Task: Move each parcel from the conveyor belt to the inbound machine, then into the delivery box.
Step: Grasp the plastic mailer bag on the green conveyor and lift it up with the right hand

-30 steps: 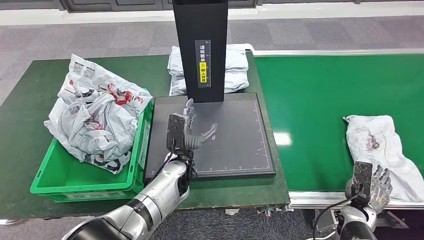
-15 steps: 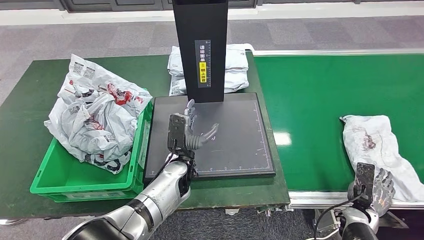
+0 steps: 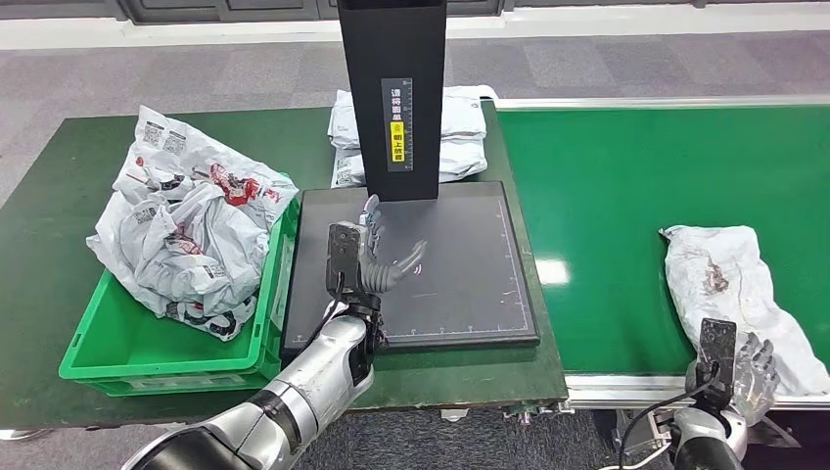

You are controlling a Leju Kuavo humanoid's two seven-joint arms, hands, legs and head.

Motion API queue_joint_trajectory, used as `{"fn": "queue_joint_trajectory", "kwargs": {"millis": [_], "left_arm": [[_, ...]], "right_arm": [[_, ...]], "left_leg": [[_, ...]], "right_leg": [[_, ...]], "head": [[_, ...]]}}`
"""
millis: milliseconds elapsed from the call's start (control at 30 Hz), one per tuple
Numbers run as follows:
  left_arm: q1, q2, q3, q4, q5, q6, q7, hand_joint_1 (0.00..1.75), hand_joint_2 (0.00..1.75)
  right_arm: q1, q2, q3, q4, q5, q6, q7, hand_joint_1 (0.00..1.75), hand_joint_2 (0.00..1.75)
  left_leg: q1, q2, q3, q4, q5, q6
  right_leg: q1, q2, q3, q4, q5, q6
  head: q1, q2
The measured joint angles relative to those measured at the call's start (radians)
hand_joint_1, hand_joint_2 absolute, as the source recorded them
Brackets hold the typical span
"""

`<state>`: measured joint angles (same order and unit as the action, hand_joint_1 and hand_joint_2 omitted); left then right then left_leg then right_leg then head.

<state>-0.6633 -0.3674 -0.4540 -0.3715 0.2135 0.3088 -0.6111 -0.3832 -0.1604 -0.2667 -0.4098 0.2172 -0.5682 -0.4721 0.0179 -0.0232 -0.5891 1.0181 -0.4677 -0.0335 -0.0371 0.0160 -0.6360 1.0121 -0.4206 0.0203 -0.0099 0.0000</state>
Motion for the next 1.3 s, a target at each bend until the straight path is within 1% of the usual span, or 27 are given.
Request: {"fn": "queue_joint_trajectory", "kwargs": {"millis": [233,267,367,400,500,800,1000,1200,1300], "left_arm": [[0.0,0.0,0.0,0.0,0.0,0.0,0.0,0.0,1.75],[0.0,0.0,0.0,0.0,0.001,0.0,0.0,0.0,1.75],[0.0,0.0,0.0,0.0,0.005,-0.003,0.0,0.0,1.75],[0.0,0.0,0.0,0.0,0.006,-0.005,-0.001,0.0,1.75],[0.0,0.0,0.0,0.001,0.008,-0.01,-0.003,0.0,1.75],[0.0,0.0,0.0,0.003,0.023,-0.031,-0.009,0.0,1.75],[0.0,0.0,0.0,0.003,0.024,-0.039,-0.009,0.0,1.75],[0.0,0.0,0.0,0.004,0.024,-0.041,-0.009,0.0,1.75],[0.0,0.0,0.001,0.005,0.022,-0.045,-0.009,0.0,1.75]], "right_arm": [[0.001,-0.007,0.0,0.008,0.003,0.003,0.0,0.0,1.75],[0.001,-0.007,0.0,0.009,0.004,0.003,0.001,0.19,1.75],[0.001,-0.008,0.0,0.011,0.012,0.017,0.016,1.5,1.75],[0.002,-0.008,0.0,0.013,0.015,0.027,0.024,1.75,1.75],[0.007,-0.01,0.0,0.016,0.024,0.058,0.043,1.75,1.75],[0.011,-0.02,0.0,0.021,0.058,0.103,0.1,1.75,1.75],[0.006,-0.024,0.0,0.021,0.061,0.156,0.116,1.75,1.75],[0.002,-0.024,0.0,0.021,0.065,0.17,0.127,1.75,1.75],[-0.002,-0.024,0.0,0.021,0.074,0.196,0.144,1.75,1.75]], "left_leg": [[0.0,0.0,0.0,0.0,0.0,0.0],[0.0,0.0,0.0,0.0,0.0,0.0],[0.0,0.0,0.0,0.0,0.0,0.0],[0.0,0.0,0.0,0.0,0.0,0.0],[0.0,0.0,0.0,0.0,0.0,0.0],[0.0,0.0,0.0,0.0,0.0,0.0],[0.0,0.0,0.001,0.0,0.0,0.0],[0.0,0.001,0.001,0.0,0.0,0.0],[0.0,0.001,0.002,0.0,0.0,0.0]], "right_leg": [[0.0,0.0,0.0,0.0,0.0,0.0],[0.0,0.0,0.0,0.0,0.0,0.0],[0.0,0.0,0.0,0.0,0.0,0.0],[0.0,0.0,0.0,0.0,0.0,0.0],[0.0,0.0,0.0,0.0,0.0,0.0],[0.0,0.0,0.0,0.0,0.0,0.0],[0.0,0.0,0.001,0.0,0.0,0.0],[0.0,0.0,0.002,0.0,0.0,0.0],[0.0,0.0,0.002,0.0,0.0,0.0]], "head": [[0.0,0.0],[0.0,0.0],[0.0,0.0],[0.0,0.0],[0.0,0.0],[0.0,0.0],[0.0,0.0],[0.0,0.0],[0.0,0.0]]}}
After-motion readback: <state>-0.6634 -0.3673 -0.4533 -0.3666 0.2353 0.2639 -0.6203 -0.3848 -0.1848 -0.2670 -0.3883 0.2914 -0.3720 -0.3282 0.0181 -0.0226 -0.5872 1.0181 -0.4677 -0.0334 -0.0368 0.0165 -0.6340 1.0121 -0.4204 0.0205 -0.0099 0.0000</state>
